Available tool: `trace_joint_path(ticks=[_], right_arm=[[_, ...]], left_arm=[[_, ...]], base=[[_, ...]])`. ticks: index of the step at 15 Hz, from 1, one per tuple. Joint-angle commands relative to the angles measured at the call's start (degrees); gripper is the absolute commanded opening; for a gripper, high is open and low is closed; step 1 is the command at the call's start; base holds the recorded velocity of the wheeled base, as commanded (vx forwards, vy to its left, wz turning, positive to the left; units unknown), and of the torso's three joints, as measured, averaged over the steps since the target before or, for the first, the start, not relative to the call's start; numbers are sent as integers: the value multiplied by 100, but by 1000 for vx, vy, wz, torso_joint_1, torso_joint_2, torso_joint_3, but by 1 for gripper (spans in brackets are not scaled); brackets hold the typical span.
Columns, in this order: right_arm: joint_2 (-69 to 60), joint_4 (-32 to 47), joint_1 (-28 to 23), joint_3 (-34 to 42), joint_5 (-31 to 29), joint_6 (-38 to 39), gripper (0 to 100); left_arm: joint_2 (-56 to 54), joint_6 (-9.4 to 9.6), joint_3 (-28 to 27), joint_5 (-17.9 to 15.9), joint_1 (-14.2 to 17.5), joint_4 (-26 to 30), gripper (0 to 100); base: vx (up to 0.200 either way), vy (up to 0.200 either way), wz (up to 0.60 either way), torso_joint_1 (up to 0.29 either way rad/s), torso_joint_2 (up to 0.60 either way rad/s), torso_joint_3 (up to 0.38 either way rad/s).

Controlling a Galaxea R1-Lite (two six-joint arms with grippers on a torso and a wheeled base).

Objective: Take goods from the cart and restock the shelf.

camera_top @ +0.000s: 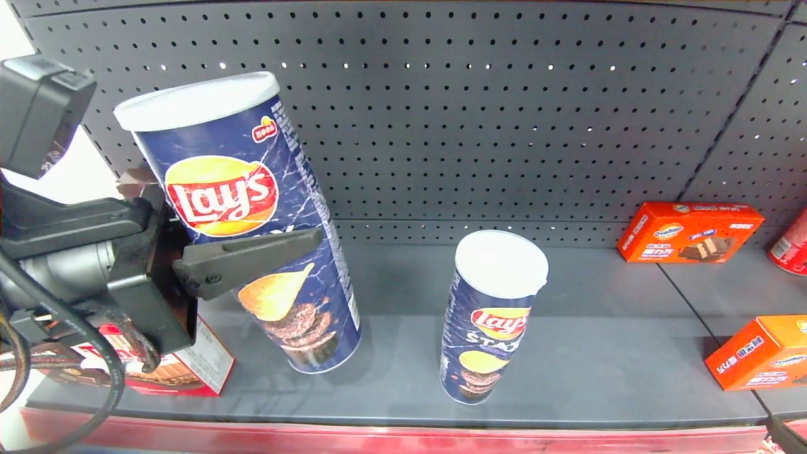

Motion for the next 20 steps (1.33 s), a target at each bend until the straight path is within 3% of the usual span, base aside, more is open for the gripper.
trace_joint_path(ticks=[1,3,5,10,17,20], right_arm=[[-1764,1458,-396,57,-2,240,100],[-2872,2803,-713,-22,-169,301,100],[-3048,2943,-959,-101,-591,618,100],[-3048,2908,-1205,66,-2788,494,100],[-3048,2908,-1170,57,-2621,407,100],[-3048,2908,-1170,57,-2621,407,100]], left_arm=[[-153,-7,132,-1,1,3,0],[-179,-7,132,-1,1,3,0],[-197,-7,185,-1,1,3,0],[-259,-7,273,8,27,3,0],[-364,-7,317,87,-34,38,0],[-302,-25,-26,43,1,109,0]], base=[[0,0,0,0,0,0],[0,0,0,0,0,0],[0,0,0,0,0,0],[0,0,0,0,0,0],[0,0,0,0,0,0],[0,0,0,0,0,0]])
